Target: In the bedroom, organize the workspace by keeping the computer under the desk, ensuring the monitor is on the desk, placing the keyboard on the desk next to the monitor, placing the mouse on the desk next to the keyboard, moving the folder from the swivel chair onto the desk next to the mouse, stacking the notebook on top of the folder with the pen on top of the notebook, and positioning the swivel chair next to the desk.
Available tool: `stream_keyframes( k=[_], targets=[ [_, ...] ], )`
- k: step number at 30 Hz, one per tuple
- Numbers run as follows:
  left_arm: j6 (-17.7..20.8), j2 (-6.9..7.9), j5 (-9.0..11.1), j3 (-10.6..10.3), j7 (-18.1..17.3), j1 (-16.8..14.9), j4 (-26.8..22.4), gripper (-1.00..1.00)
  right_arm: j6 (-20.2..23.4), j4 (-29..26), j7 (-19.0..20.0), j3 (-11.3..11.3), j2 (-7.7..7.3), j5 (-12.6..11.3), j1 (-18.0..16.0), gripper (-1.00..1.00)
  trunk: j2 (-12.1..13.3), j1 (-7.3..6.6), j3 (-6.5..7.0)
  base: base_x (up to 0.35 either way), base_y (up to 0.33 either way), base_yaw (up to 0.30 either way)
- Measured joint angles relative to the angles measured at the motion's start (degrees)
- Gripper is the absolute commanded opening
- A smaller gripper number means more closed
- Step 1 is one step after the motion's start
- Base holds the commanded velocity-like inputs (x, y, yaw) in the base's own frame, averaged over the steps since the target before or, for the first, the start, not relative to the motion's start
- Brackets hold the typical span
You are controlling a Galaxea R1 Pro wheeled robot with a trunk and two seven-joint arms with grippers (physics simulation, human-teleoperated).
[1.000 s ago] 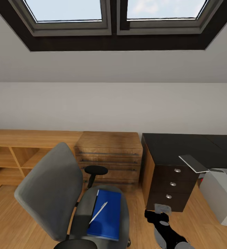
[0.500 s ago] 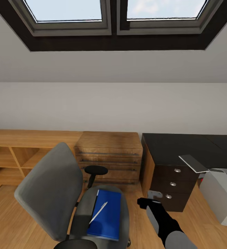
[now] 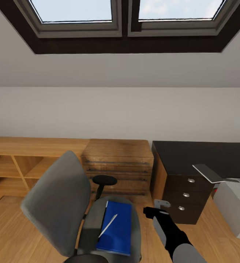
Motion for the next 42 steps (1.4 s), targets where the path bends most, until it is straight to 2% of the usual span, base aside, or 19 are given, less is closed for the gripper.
stream_keyframes(
  k=[23, 42],
  targets=[
    [0.0, 0.00, 0.0, 0.1, 0.0, 0.0, 0.0, 1.00, -1.4, 2.0, 0.0, 0.0, 0.02, 0.0, 0.0, 1.00, 0.0, 0.01, 0.00, 0.034, 0.062, 0.000],
    [0.0, 0.00, 0.1, 0.1, 0.0, 0.0, 0.0, 1.00, -1.5, 2.7, 0.2, 0.0, -0.14, 0.0, 0.0, 1.00, 0.0, 0.00, 0.00, 0.001, 0.214, 0.000]
  ],
)
